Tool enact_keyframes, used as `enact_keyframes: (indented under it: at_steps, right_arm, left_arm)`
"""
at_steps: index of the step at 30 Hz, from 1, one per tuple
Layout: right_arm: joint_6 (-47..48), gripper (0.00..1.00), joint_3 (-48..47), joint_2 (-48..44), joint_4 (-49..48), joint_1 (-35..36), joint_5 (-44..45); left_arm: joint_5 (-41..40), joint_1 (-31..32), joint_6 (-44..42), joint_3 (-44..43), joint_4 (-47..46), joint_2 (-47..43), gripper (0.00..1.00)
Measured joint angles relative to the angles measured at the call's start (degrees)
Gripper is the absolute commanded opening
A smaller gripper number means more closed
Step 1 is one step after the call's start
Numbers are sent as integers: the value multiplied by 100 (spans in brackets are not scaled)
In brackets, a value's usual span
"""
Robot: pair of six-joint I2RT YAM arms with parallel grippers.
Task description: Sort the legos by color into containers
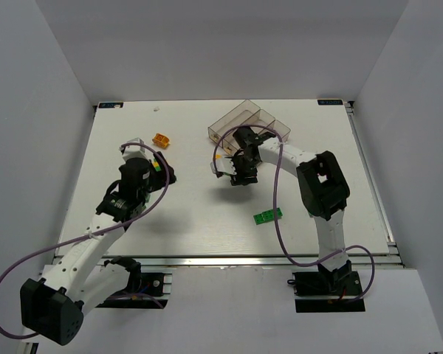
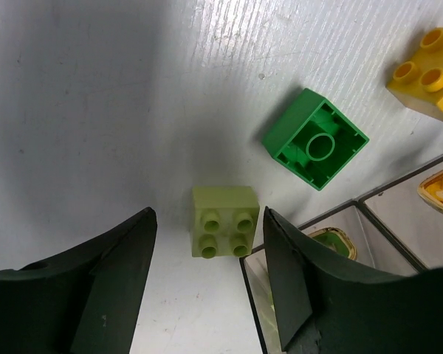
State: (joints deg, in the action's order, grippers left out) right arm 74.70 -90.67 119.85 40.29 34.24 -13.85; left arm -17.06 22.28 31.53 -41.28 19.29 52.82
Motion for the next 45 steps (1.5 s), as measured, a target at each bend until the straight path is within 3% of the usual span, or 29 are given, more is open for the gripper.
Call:
enact_keyframes:
  at_steps: [5,11,16,23,28,32,39,45]
  right_arm:
    - [-28,63,-42,83,-37,17,81]
    - [-42,38,-105,142,-22,17,105]
    - [9,29,-103,136,0,7,-87]
    - [-306,0,160,-389,201,-20,-1399]
    - [-1840,0,160,-1021,-455,-188,-2184]
    - [-3344,0,343,-1381,-1469,-588,-2321]
    - [-5353,0,955,-1633,-2955,-1346,-1670]
    - [-6203,1,1036,-1613,-3442,-1513,-1145]
  left_arm:
    - [0,0,-15,0,-2,76,97]
    - [2,-4,-2,0,-2,136,97]
    - [4,-4,4,-2,-7,153,97]
    - [13,-7,133,-2,-81,374,96]
    - [52,-22,313,-4,-83,636,96]
    - [72,-48,404,-4,-85,688,96]
    - [125,-85,540,-2,-90,688,96]
    - [142,-105,601,-2,-90,688,96]
